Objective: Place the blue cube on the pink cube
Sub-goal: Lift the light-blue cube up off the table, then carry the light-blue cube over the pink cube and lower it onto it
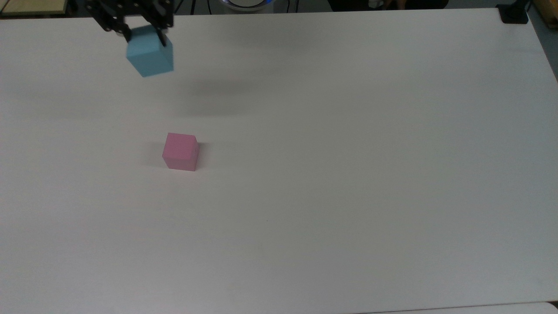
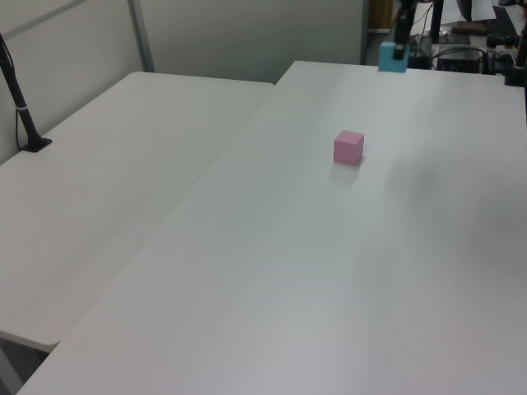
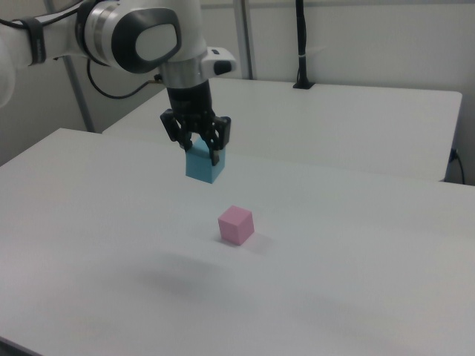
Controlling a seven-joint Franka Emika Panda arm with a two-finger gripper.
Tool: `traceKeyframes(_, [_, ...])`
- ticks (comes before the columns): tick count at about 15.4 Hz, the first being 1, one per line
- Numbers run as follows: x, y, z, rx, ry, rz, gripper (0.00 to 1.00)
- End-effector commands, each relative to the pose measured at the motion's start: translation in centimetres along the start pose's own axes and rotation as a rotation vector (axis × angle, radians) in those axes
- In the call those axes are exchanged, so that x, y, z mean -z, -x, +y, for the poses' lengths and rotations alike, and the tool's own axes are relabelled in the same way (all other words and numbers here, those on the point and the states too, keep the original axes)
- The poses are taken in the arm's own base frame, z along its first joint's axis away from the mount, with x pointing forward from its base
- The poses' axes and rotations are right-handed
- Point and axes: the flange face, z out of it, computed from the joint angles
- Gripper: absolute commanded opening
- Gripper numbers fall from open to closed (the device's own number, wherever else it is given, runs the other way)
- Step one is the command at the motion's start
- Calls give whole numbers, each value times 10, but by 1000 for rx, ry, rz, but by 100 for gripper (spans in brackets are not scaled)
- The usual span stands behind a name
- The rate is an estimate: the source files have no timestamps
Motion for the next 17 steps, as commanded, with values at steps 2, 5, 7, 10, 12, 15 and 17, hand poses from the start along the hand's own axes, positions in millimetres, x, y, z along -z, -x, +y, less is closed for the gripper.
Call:
traceKeyframes(2, [-48, -54, -20, -94, 18, -18, 46])
traceKeyframes(5, [-81, -77, -26, -95, 35, -43, 46])
traceKeyframes(7, [-93, -86, -28, -88, 69, -20, 46])
traceKeyframes(10, [-120, -95, -32, -86, 107, -35, 46])
traceKeyframes(12, [-127, -98, -31, -79, 132, -27, 45])
traceKeyframes(15, [-138, -99, -35, -82, 155, -35, 44])
traceKeyframes(17, [-145, -99, -38, -93, 168, -27, 43])
